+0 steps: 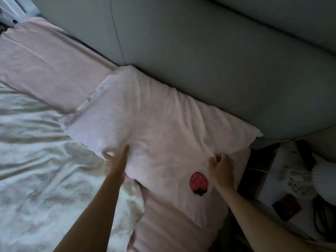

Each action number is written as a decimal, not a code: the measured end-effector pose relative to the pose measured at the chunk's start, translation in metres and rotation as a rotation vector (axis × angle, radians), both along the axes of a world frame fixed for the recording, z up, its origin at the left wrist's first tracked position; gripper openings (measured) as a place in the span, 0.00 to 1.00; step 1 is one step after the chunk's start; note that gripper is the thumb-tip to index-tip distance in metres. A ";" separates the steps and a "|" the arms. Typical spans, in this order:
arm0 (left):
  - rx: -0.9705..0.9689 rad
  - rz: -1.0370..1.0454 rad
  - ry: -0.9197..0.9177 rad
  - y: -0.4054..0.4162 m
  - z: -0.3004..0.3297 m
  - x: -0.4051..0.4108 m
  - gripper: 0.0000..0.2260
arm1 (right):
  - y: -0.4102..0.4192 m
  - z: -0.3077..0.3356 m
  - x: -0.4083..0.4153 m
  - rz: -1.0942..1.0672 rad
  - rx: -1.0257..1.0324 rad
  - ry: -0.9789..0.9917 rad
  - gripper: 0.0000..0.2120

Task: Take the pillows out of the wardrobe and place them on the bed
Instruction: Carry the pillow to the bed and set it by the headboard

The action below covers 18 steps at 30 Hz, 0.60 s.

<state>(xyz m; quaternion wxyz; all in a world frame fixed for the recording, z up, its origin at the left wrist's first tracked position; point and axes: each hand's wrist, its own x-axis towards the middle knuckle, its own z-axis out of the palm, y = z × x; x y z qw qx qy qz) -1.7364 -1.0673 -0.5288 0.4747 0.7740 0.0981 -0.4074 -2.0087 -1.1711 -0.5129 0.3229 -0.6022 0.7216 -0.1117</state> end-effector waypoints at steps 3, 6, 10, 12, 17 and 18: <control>0.085 -0.082 -0.049 0.011 -0.016 -0.020 0.53 | 0.010 -0.007 -0.004 -0.038 -0.017 -0.055 0.27; 0.009 -0.086 -0.041 0.006 -0.019 -0.036 0.55 | 0.021 -0.014 0.000 -0.321 0.108 -0.272 0.37; -0.053 -0.046 -0.059 -0.004 -0.016 -0.027 0.43 | 0.011 -0.021 0.014 -0.466 0.290 -0.348 0.17; -0.110 -0.060 -0.122 -0.007 0.000 -0.028 0.35 | 0.010 -0.018 0.022 -0.428 0.253 -0.318 0.07; -0.383 -0.008 -0.235 -0.010 0.050 -0.018 0.27 | 0.019 0.008 0.031 -0.390 0.044 -0.460 0.10; -0.428 0.006 -0.237 -0.008 0.055 -0.012 0.25 | 0.019 0.012 0.032 -0.370 0.035 -0.483 0.11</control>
